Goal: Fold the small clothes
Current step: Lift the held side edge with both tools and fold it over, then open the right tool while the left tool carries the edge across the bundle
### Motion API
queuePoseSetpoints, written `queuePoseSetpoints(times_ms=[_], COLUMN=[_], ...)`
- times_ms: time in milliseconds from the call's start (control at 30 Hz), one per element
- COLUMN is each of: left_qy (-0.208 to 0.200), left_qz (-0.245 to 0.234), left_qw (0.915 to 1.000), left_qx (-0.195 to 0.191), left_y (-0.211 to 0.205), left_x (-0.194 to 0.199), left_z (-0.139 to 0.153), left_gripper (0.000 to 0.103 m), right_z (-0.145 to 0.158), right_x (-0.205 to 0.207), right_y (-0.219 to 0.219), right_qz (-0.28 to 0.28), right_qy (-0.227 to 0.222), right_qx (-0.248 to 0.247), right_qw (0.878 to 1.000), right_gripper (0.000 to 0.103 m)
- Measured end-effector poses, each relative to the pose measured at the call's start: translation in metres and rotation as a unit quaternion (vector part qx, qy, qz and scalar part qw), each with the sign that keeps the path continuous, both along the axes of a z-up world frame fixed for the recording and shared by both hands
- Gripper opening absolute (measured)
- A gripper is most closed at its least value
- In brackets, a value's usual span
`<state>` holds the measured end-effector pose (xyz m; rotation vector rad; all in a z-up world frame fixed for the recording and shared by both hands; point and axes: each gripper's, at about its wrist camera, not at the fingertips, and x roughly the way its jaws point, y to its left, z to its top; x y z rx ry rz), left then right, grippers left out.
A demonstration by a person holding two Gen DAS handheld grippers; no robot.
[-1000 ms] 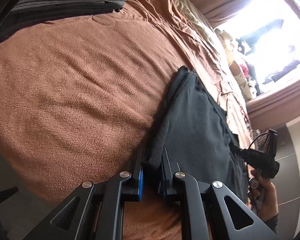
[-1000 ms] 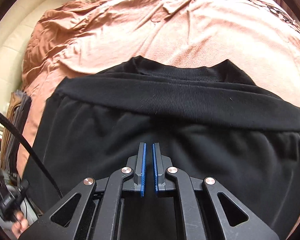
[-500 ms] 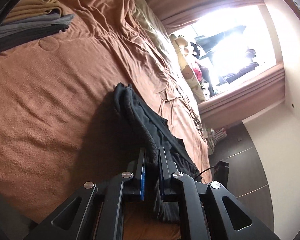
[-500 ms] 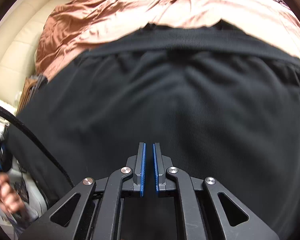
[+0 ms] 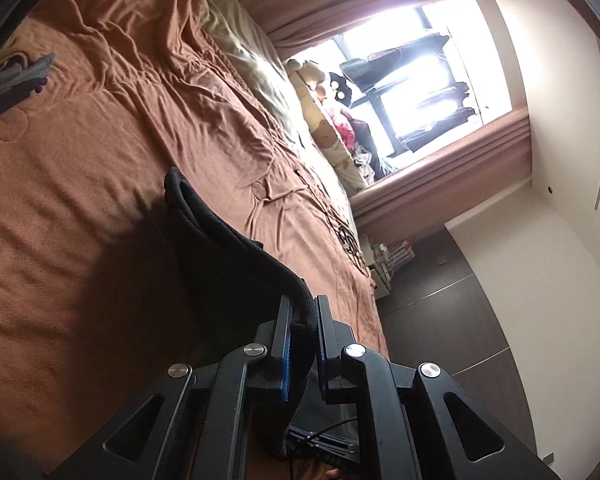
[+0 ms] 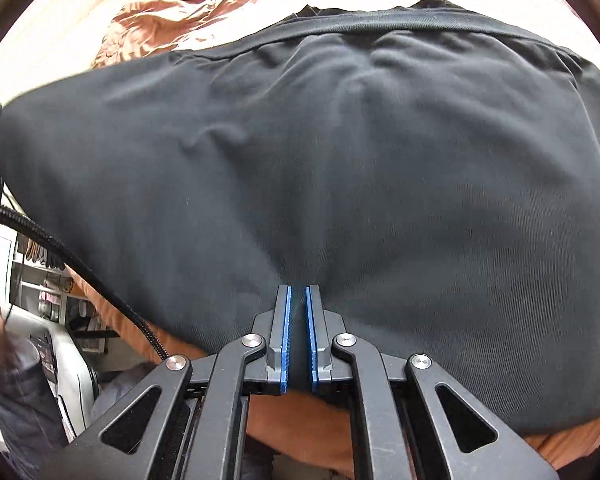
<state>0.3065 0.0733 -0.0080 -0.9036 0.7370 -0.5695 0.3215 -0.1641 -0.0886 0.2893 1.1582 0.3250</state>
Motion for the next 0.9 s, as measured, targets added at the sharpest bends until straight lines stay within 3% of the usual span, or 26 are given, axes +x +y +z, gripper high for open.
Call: queuePoseSetpoints(times_ms=[233, 533, 567, 600, 633, 667, 900], left_qy=[-0.018, -0.053, -0.056, -0.058, -0.061, -0.064, -0.077], left_qz=[-0.028, -0.079, -0.086, -0.091, -0.097, -0.103, -0.144], left_qw=[0.9994, 0.9953, 0.9946, 0.994, 0.9933, 0.9925, 0.9862], left_qx=[0.003, 0.016, 0.016, 0.016, 0.017, 0.018, 0.027], left_y=[-0.031, -0.086, -0.094, -0.1, -0.107, -0.114, -0.165], left_x=[0.007, 0.013, 0.014, 0.015, 0.016, 0.016, 0.02], left_z=[0.02, 0.061, 0.066, 0.068, 0.071, 0.074, 0.092], left_gripper=[0.01, 0.01, 0.01, 0.01, 0.01, 0.01, 0.01], right_z=[0.002, 0.06, 0.067, 0.074, 0.079, 0.086, 0.105], right_x=[-0.024, -0.061, -0.065, -0.069, -0.075, -0.081, -0.123], right_y=[-0.006, -0.051, -0.054, -0.062, -0.064, -0.073, -0.112], right_qz=[-0.012, -0.045, -0.049, -0.054, -0.059, -0.068, -0.099], right_qy=[-0.009, -0.1, -0.108, -0.116, -0.122, -0.138, -0.174], right_qx=[0.014, -0.002, -0.006, -0.011, -0.012, -0.01, -0.002], right_qw=[1.0, 0.994, 0.993, 0.992, 0.991, 0.988, 0.98], right_gripper=[0.004, 0.006, 0.022, 0.07, 0.096, 0.103, 0.103])
